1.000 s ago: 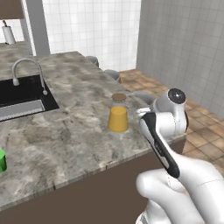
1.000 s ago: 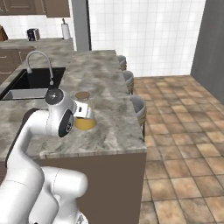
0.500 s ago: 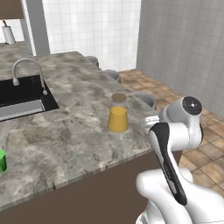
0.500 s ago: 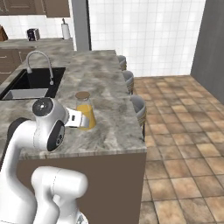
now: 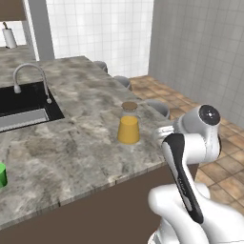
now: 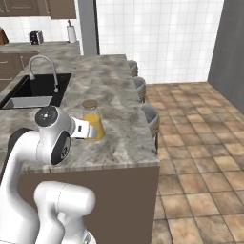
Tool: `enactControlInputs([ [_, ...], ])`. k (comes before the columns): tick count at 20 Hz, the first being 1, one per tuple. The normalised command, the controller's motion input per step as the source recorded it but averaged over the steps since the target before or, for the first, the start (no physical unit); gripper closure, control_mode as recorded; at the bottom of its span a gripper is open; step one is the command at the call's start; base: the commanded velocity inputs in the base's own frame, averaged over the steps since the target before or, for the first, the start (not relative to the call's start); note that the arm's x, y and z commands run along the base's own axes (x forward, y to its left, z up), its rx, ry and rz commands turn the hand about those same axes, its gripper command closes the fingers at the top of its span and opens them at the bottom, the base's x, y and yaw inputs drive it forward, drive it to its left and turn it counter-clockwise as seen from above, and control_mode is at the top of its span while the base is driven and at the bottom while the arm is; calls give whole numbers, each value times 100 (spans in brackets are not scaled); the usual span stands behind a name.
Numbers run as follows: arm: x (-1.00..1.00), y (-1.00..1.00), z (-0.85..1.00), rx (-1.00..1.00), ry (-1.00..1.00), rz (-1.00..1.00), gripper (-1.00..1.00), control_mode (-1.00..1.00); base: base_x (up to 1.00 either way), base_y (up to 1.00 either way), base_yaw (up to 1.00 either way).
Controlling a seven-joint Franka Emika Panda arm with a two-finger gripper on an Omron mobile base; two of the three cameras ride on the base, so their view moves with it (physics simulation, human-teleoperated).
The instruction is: Place the pitcher and cup on the dining counter for serving.
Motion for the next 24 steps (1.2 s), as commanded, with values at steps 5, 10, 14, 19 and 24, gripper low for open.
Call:
enactControlInputs([
  [5, -44, -16, 14, 0, -17, -3, -100, -100, 0, 0, 0],
  [10, -56, -13, 11, 2, -31, -6, -100, -100, 0, 0, 0],
  [14, 0, 0, -6, 3, 0, 0, -100, -100, 0, 0, 0],
  [19, 0, 1, 0, 0, 0, 0, -100, -100, 0, 0, 0],
  [24, 0, 0, 0, 0, 0, 0, -100, -100, 0, 0, 0],
])
